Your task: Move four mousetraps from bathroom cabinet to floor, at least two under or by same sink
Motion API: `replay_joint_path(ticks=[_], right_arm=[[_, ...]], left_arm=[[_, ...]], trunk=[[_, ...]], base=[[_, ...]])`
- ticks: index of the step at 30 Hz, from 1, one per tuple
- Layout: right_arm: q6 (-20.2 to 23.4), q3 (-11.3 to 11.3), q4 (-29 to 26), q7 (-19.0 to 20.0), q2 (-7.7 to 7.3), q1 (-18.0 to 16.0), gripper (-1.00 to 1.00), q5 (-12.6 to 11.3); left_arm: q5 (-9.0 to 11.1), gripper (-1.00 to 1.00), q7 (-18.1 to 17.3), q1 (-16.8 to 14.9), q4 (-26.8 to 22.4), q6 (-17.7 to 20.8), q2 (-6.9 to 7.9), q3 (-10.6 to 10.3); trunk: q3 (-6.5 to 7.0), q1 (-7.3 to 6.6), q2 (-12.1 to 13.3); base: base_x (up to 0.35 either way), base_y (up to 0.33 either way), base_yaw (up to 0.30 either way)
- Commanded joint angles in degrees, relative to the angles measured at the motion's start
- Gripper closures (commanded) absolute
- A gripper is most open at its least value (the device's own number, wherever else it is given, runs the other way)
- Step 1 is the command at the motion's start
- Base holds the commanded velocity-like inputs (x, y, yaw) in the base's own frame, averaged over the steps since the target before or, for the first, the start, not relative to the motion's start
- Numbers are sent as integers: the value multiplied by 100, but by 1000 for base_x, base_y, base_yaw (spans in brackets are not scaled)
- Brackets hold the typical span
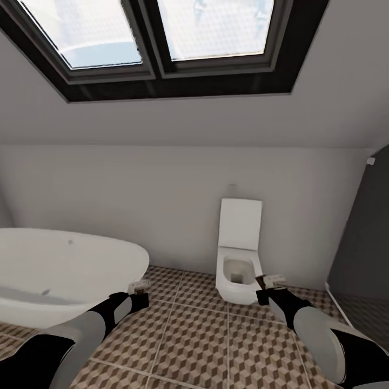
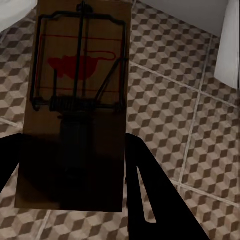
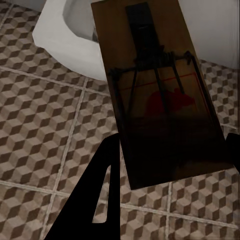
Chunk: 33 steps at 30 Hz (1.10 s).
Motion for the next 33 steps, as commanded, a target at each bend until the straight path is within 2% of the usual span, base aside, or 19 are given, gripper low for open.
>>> replay_joint_path(ticks=[1, 23, 33], right_arm=[[24, -48, -6, -9, 3, -4, 100, 51], [23, -43, -6, -26, 4, -1, 100, 49], [24, -35, -6, -20, 4, -5, 100, 49]], left_arm=[[37, 100, 4, -3, -9, 28, 2, -47], [37, 100, -4, -5, -9, 28, -5, -48], [49, 100, -6, -4, -1, 40, 1, -44]], trunk=[[-4, 0, -5], [64, 0, -5], [71, 0, -5]], base=[[1, 0, -213], [0, 0, -258], [25, -18, -56]])
